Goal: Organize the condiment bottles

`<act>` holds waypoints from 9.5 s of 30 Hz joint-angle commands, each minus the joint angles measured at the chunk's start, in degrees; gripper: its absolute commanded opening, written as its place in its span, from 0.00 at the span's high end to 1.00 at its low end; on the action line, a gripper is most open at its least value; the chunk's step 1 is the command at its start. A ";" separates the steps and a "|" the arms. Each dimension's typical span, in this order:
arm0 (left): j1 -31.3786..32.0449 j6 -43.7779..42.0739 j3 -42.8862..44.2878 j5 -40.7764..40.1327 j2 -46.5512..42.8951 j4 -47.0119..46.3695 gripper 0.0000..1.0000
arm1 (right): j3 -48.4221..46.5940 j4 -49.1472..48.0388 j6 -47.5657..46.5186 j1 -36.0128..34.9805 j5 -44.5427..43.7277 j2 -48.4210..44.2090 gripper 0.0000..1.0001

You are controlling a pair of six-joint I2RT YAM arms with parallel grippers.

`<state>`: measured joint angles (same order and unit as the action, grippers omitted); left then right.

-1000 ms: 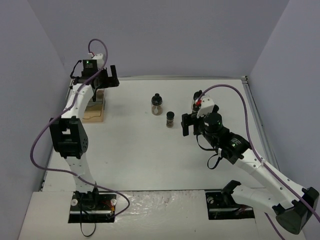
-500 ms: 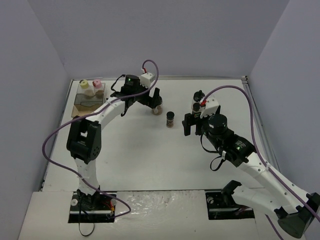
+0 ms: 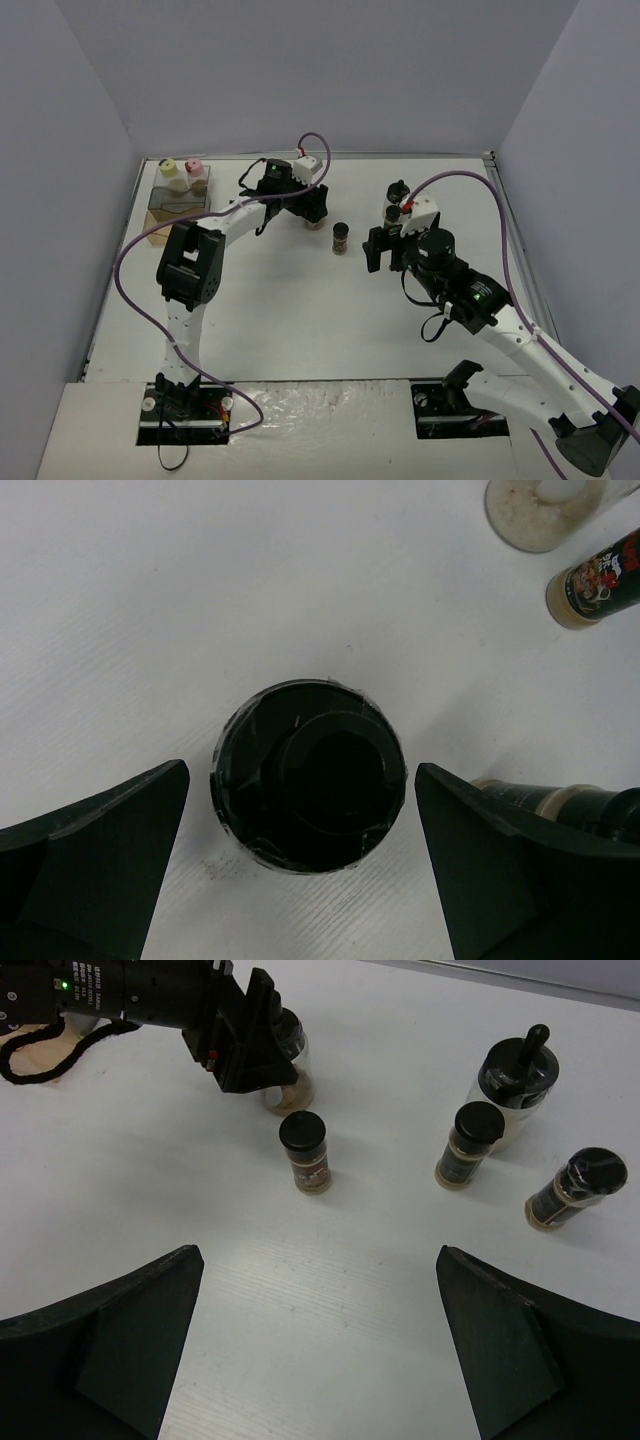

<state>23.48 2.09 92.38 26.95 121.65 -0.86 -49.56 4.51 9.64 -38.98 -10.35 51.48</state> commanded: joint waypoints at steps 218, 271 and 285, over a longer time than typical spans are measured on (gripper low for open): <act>-5.87 12.09 -32.36 -14.45 -51.00 11.60 0.03 | -8.61 -16.27 -9.98 -3.60 5.72 21.05 0.00; 5.17 15.46 -23.75 -39.58 -34.76 5.11 1.00 | 3.86 -14.54 -6.03 1.81 -1.95 -2.16 0.00; -17.01 11.52 -9.99 -37.16 -31.76 6.26 1.00 | 3.84 -14.44 -6.09 1.54 -1.78 -0.96 0.00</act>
<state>9.81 15.07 76.91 -10.57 90.04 10.05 -45.41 -6.19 3.22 -37.19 -10.74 50.37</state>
